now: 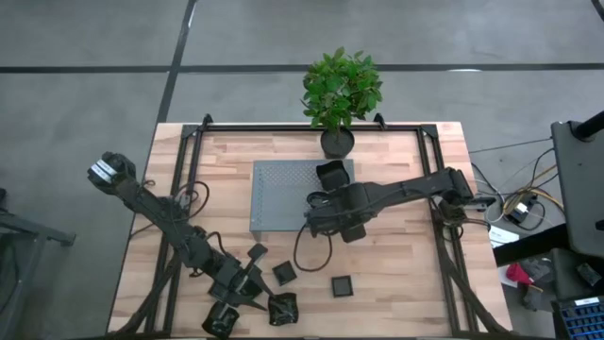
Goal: Pick & Place Mini shaped plates
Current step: Stack the black drop-shaped plate on the black drop-shaped plates on the shelf, then put the black square plate on the shelf
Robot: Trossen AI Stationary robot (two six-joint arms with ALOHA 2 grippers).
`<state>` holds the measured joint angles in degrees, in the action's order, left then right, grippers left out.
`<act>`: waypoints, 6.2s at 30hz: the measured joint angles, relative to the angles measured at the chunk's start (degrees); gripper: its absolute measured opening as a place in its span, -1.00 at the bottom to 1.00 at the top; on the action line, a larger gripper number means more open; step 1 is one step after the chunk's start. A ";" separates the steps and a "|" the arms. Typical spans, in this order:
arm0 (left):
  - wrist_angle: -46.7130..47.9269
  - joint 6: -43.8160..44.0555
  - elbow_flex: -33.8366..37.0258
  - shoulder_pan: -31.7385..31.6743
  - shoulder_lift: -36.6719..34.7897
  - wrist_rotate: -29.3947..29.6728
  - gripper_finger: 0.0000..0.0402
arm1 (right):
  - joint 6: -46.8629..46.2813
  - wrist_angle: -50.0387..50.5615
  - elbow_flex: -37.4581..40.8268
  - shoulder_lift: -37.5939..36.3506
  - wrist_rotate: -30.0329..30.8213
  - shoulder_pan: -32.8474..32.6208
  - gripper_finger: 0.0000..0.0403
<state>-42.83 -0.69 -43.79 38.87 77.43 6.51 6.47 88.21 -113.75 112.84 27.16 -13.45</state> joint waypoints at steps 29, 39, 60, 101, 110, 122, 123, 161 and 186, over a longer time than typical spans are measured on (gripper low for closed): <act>-0.04 -0.12 0.00 0.00 0.00 0.01 -0.30 | 3.10 -3.74 4.15 0.15 0.15 2.27 -0.70; -0.02 -0.66 0.00 0.00 0.01 0.01 -0.30 | 2.82 -3.25 0.94 0.15 1.09 2.23 -0.95; 0.02 -0.63 0.00 0.00 0.02 0.01 -0.30 | 2.08 -3.49 1.43 0.17 0.90 2.25 -0.57; -0.01 -1.16 0.00 -0.09 0.02 0.01 -0.30 | -2.28 -0.89 4.39 -0.02 1.49 2.32 -0.96; -0.02 -1.73 -0.01 -0.17 0.02 0.01 -0.30 | -4.82 0.02 -1.49 -0.11 -2.13 1.07 -0.96; -0.06 -1.75 -0.02 -0.29 0.02 0.18 -0.30 | -23.65 -0.22 -5.22 -0.18 -13.12 1.78 -0.96; -0.04 -1.75 -0.02 -0.31 0.02 0.47 -0.30 | -25.29 -0.48 -5.32 -0.17 -13.61 1.99 -0.96; -0.03 -1.01 -0.02 -0.31 0.02 0.65 -0.30 | -36.07 -4.58 -3.78 1.42 -17.29 4.35 -0.95; 1.95 3.64 -0.02 -0.33 0.00 0.66 -0.30 | -35.59 -4.99 -5.18 -2.91 -19.50 1.62 -0.48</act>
<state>-40.88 2.95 -43.81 38.54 77.43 7.17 -29.12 83.22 -118.93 109.93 7.66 -11.84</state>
